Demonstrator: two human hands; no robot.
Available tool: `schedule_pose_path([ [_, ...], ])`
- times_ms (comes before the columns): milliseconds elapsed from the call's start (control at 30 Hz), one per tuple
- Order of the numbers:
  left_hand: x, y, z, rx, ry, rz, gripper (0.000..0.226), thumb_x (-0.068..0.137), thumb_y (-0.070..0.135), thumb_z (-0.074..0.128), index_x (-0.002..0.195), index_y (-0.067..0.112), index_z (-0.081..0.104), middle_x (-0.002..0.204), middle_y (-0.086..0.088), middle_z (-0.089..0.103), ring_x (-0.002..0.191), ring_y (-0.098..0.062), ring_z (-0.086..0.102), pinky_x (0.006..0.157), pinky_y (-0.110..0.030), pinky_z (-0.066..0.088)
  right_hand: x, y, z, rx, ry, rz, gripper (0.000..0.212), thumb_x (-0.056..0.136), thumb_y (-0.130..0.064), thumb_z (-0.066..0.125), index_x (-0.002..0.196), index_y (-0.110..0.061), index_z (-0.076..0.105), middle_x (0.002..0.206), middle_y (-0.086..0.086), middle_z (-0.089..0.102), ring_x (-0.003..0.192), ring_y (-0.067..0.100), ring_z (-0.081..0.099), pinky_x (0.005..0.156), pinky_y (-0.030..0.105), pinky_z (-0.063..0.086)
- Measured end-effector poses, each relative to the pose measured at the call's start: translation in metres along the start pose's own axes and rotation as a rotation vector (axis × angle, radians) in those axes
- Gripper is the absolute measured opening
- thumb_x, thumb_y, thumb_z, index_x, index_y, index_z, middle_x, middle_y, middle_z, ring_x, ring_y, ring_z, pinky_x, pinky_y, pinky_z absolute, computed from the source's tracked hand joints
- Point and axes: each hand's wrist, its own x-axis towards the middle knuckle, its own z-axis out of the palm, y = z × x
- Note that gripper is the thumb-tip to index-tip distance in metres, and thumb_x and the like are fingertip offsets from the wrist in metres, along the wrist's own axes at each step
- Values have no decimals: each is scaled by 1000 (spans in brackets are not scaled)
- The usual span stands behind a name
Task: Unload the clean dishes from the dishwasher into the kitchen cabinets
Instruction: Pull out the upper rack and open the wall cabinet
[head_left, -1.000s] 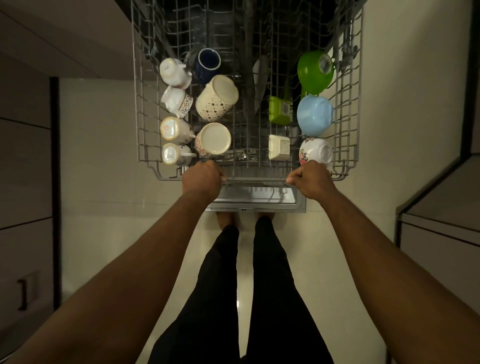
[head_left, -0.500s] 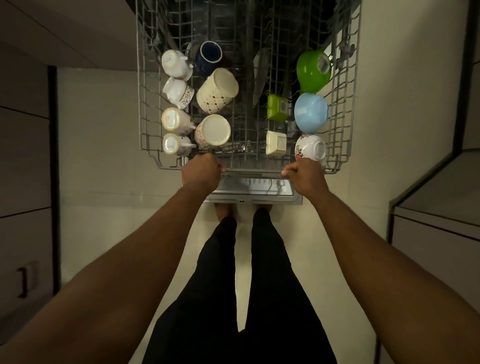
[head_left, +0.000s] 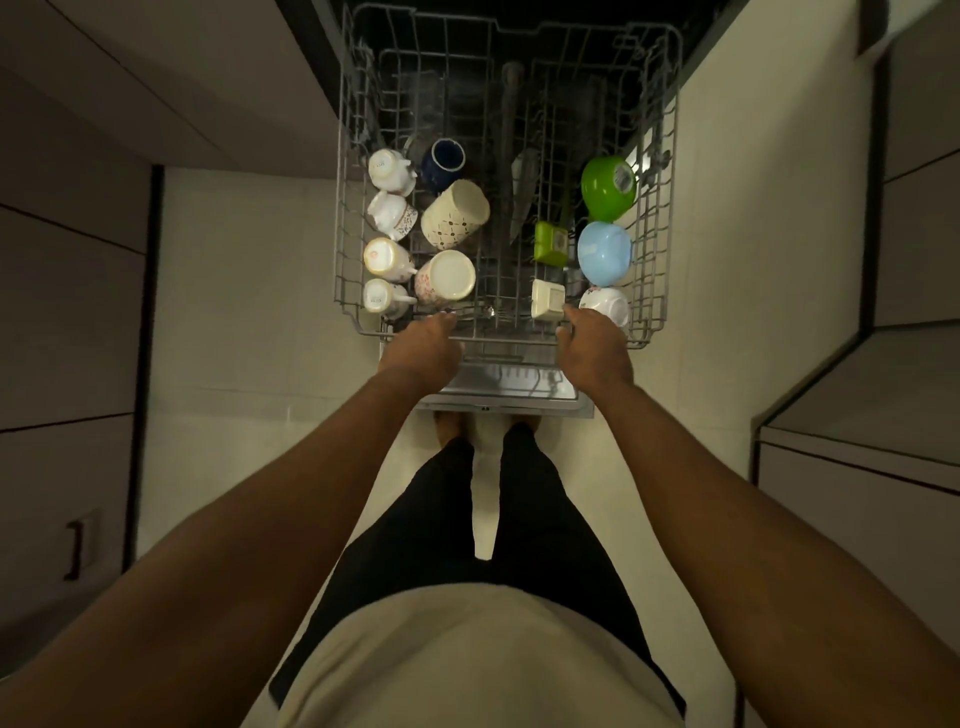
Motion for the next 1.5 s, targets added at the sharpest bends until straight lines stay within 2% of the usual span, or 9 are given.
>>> schedule_pose_path([
  [200, -27, -6, -35, -47, 114, 51, 42, 95, 26, 55, 135, 15, 50, 133, -10, 58, 118, -31, 56, 93, -38, 47, -13, -38, -17, -33, -26, -50, 50, 99, -27, 49, 145, -9, 43, 142, 15, 51, 129, 32, 47, 106, 40, 40],
  [300, -43, -20, -57, -71, 172, 42, 44, 96, 28, 54, 137, 15, 48, 135, -11, 55, 119, -32, 55, 93, -38, 45, -20, -65, -17, -64, -30, -141, 54, 99, -30, 50, 147, -8, 40, 147, 15, 46, 134, 31, 43, 111, 42, 36],
  [433, -61, -41, -84, -62, 237, -1, 49, 97, 29, 52, 142, 13, 42, 144, -12, 49, 126, -33, 50, 98, -38, 42, -20, -110, -21, -54, -5, -255, 55, 98, -28, 54, 146, -5, 42, 147, 16, 45, 136, 32, 41, 112, 42, 34],
  [567, -71, -55, -106, -57, 287, -61, 51, 97, 30, 51, 144, 12, 39, 144, -13, 48, 126, -33, 50, 99, -40, 42, -13, -155, -33, -55, 10, -353, 54, 97, -24, 54, 145, -3, 42, 146, 18, 46, 135, 33, 40, 112, 41, 34],
  [833, -83, -47, -149, -86, 360, -81, 60, 99, 35, 50, 150, 10, 31, 155, -11, 35, 142, -28, 35, 115, -42, 32, 6, -208, -61, -21, 47, -478, 54, 97, -27, 52, 145, -6, 43, 148, 14, 44, 138, 30, 38, 114, 40, 32],
  [1033, -94, -57, -201, -45, 508, -55, 61, 100, 32, 47, 152, 6, 28, 157, -11, 32, 146, -23, 27, 118, -35, 24, 12, -255, -78, -29, 118, -578, 52, 98, -26, 52, 145, -5, 43, 147, 15, 46, 137, 28, 38, 115, 36, 28],
  [1300, -103, -109, -270, -43, 649, -32, 64, 102, 36, 45, 154, 8, 22, 160, -8, 26, 149, -21, 20, 121, -35, 19, 14, -353, -81, -8, 219, -691, 53, 96, -27, 54, 143, -5, 45, 144, 14, 49, 136, 27, 41, 116, 38, 31],
  [1500, -112, -169, -334, 8, 710, 36, 65, 101, 36, 46, 154, 8, 22, 160, -9, 25, 149, -21, 19, 120, -33, 17, 11, -438, -69, 6, 287, -689, 54, 96, -26, 54, 143, -2, 46, 144, 16, 49, 136, 28, 41, 117, 37, 27],
])
